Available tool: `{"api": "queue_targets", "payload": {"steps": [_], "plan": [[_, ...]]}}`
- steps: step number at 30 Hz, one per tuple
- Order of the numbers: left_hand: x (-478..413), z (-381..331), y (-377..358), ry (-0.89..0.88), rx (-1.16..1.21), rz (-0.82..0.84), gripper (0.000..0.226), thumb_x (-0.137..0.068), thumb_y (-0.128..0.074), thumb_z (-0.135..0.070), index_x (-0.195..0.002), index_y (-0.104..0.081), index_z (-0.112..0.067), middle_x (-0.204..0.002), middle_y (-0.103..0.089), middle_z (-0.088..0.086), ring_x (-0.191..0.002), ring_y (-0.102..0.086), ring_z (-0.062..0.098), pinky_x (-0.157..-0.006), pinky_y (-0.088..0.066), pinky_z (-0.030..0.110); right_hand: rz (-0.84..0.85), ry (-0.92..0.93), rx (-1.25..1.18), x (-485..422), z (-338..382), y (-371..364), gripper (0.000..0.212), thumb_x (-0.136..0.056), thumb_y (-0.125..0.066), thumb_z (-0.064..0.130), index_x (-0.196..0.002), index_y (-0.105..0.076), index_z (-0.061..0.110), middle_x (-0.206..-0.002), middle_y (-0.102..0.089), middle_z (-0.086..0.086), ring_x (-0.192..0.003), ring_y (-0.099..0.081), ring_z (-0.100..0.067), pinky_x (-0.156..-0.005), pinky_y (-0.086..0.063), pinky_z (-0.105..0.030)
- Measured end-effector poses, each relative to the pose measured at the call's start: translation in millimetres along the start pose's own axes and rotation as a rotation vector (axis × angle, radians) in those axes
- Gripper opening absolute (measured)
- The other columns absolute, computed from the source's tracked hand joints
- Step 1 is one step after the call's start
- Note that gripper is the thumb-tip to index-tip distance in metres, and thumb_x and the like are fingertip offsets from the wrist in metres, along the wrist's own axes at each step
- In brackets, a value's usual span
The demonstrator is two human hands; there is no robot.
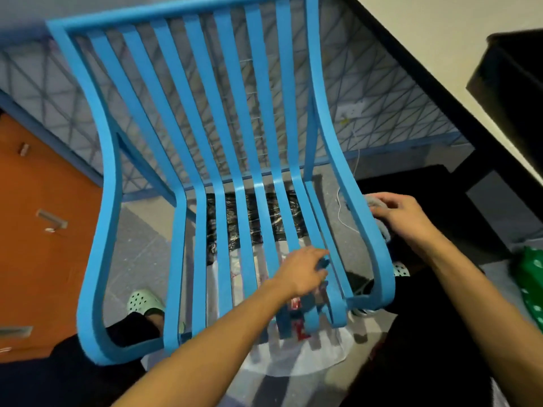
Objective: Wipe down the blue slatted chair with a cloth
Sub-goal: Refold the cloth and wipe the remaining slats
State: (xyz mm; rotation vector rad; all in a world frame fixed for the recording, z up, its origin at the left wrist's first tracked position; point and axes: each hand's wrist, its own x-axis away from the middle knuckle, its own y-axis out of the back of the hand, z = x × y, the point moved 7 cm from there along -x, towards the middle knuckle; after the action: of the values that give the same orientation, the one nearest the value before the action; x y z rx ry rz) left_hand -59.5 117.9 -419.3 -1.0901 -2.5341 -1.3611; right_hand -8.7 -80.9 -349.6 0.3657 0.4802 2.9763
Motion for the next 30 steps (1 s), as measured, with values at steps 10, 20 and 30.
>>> {"api": "queue_targets", "payload": {"steps": [10,20,30], "plan": [[47.1,0.9,129.3,0.131,1.058,-0.359,0.040,-0.091,-0.065,-0.023,-0.129,-0.052,-0.027,-0.120,-0.064,-0.005,-0.106,-0.064,0.012,-0.086,-0.057,0.042,0.173,0.242,0.093,14.0,109.3,-60.2,0.019,-0.089,-0.064,0.004,-0.104,-0.070,0.014,-0.096,-0.073,-0.003,-0.084,-0.065,-0.008,-0.081,-0.051,-0.024],[157.3,50.3,171.3,0.060,0.944,-0.559,0.033,-0.082,-0.073,-0.009,-0.109,-0.064,-0.026,-0.102,-0.069,-0.007,-0.085,-0.067,0.010,-0.072,-0.059,0.034,0.734,0.074,-0.197,59.7,140.2,-206.0,0.028,-0.084,-0.069,0.006,-0.112,-0.065,0.005,-0.103,-0.072,-0.016,-0.089,-0.067,-0.019,-0.081,-0.053,-0.028],[247.5,97.6,197.7,0.260,0.721,-0.872,0.048,-0.081,-0.076,-0.026,-0.126,-0.057,-0.025,-0.107,-0.063,-0.006,-0.086,-0.061,-0.004,-0.069,-0.046,0.006,0.639,0.316,-0.027,77.7,180.9,-267.7,0.024,-0.083,-0.068,0.000,-0.087,-0.076,0.022,-0.088,-0.075,-0.001,-0.083,-0.069,-0.014,-0.072,-0.052,-0.023]]}}
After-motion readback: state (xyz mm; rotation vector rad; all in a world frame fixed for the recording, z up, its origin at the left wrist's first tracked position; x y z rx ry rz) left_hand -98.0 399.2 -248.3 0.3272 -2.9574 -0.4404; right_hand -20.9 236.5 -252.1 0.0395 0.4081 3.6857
